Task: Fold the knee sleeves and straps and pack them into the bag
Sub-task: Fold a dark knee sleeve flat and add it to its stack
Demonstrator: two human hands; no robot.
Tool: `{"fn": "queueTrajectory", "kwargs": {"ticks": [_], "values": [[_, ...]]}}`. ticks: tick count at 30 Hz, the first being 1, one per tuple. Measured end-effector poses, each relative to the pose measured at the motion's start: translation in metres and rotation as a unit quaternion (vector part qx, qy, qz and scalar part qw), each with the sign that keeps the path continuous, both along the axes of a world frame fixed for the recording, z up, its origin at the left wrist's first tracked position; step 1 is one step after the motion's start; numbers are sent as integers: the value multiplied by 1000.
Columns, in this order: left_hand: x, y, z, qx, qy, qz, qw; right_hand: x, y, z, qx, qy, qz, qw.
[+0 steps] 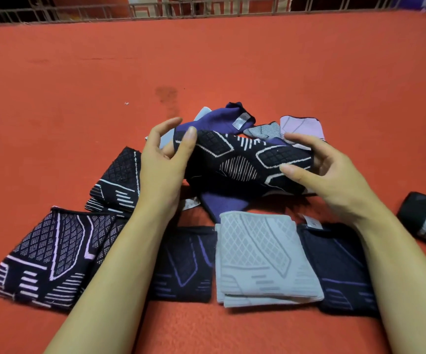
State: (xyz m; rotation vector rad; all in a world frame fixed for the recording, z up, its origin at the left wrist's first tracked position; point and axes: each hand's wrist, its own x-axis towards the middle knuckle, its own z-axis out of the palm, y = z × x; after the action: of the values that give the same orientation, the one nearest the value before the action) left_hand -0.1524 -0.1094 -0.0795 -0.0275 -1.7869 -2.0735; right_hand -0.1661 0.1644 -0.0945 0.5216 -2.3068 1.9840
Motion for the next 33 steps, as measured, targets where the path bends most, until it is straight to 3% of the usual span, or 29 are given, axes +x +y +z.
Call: {"fn": "queueTrajectory", "kwargs": {"ticks": [2, 5, 10, 14, 17, 20, 25, 30, 33], "values": [[3, -1, 1, -61, 19, -17, 998, -3, 0, -3, 72, 43, -54, 995], [4, 0, 1, -167, 75, 56, 981, -8, -1, -5, 139, 89, -180, 970], [10, 7, 6, -170, 119, 101, 973, -7, -1, -5, 37, 92, -228, 969], [-2, 4, -8, -204, 68, 104, 971, -5, -4, -3, 28, 71, -227, 971], [-5, 0, -19, -332, 91, 50, 938, -3, -3, -8, 164, 21, -165, 972], [-1, -1, -20, -432, 87, -13, 898, -6, -1, -15, 264, 26, -149, 953], [-3, -3, -17, -405, 30, 25, 914, -12, 2, -13, 221, 47, -206, 952], [1, -3, -12, -387, 20, -1, 922, -6, 7, -6, 230, 1, -107, 967], [1, -4, -10, -394, 27, 9, 919, -5, 8, -5, 196, 33, -123, 972]]}}
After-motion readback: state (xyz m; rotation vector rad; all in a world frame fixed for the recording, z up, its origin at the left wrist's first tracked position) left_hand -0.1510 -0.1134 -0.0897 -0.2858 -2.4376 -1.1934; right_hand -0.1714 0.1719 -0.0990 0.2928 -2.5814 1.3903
